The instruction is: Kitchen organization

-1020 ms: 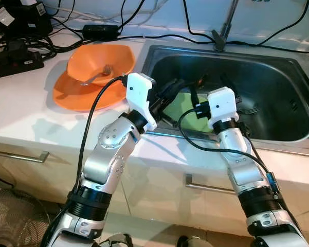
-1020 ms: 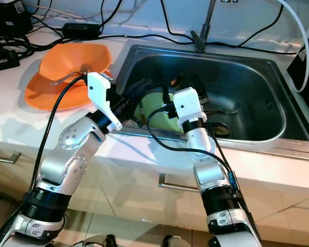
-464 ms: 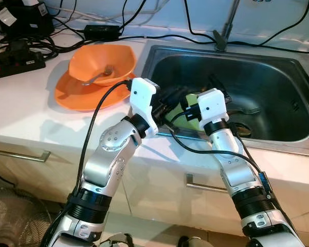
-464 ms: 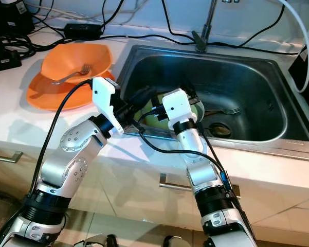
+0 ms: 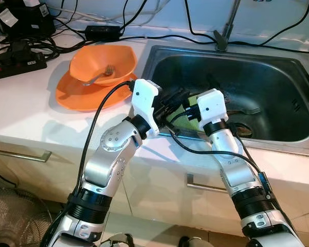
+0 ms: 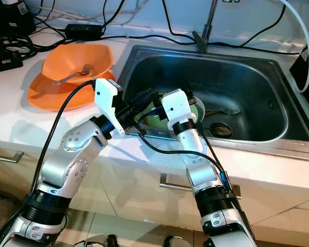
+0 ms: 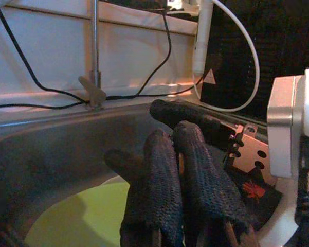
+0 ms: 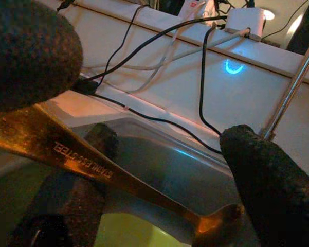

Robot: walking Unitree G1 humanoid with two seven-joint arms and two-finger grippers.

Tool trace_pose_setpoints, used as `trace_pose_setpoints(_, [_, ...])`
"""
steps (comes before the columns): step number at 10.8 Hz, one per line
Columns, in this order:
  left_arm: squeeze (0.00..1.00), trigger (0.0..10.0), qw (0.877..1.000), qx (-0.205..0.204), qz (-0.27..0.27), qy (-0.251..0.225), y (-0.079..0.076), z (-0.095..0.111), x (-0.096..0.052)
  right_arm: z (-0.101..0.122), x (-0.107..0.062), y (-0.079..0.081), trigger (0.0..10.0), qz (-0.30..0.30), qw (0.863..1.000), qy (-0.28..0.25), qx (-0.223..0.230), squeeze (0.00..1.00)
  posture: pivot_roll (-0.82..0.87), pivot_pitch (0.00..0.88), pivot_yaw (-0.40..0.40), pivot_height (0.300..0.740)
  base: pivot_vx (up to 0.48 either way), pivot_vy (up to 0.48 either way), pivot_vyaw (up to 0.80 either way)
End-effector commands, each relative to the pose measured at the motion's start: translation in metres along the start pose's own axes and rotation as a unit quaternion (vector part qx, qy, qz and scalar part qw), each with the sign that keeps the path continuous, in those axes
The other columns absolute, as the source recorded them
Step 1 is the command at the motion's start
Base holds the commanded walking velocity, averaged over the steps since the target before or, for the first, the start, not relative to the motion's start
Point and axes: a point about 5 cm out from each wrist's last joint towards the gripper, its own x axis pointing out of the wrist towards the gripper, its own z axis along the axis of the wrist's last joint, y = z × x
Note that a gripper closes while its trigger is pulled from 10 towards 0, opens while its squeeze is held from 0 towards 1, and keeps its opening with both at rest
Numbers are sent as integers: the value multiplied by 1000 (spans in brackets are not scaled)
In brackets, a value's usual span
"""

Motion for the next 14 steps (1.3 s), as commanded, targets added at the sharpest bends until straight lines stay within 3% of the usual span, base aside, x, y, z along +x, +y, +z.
trace_pose_setpoints(1, [0,10000,1000,10,-9,2,-3,3,0,-2,-2,2,0,5,1000,1,4,0,35,51,25,740,0,0,0])
trace_pose_setpoints(14, [0,10000,1000,19,7,2,1,3,0,-8,-4,3,0,9,1000,14,7,0,39,77,17,740,0,0,0])
